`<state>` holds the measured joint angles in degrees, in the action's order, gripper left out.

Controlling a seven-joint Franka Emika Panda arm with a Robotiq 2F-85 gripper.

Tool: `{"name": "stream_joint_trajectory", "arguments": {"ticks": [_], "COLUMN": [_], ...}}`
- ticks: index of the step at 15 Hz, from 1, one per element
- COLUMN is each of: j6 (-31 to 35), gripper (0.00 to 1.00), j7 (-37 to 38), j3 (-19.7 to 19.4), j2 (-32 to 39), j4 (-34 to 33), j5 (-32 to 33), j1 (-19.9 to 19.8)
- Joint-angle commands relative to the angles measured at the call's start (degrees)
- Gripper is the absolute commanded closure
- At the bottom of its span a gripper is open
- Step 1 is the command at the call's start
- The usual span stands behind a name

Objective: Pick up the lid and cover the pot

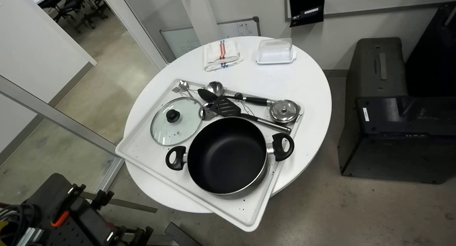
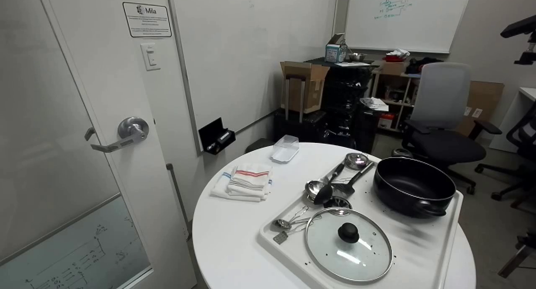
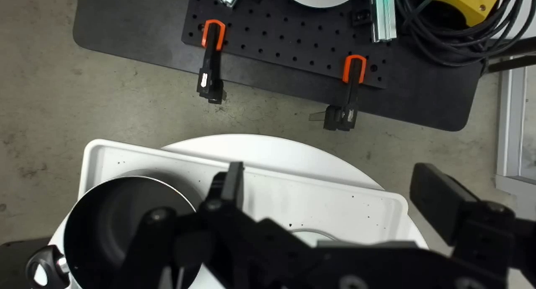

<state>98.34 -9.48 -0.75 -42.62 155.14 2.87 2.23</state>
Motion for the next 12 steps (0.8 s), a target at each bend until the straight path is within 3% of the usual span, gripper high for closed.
{"name": "stream_joint_trajectory", "arguments": {"ticks": [1, 8, 12], "j6": [3.9, 17.6, 29.0], "gripper": [0.00, 0.00, 0.00], "j7": [0.1, -1.2, -2.5], "j3": [0.1, 0.5, 0.8], "j2": [3.8, 16.7, 26.2], "j4": [-0.7, -2.1, -3.1], "j5": [-0.5, -3.6, -6.6], "j1": [1.3, 4.8, 6.6]}}
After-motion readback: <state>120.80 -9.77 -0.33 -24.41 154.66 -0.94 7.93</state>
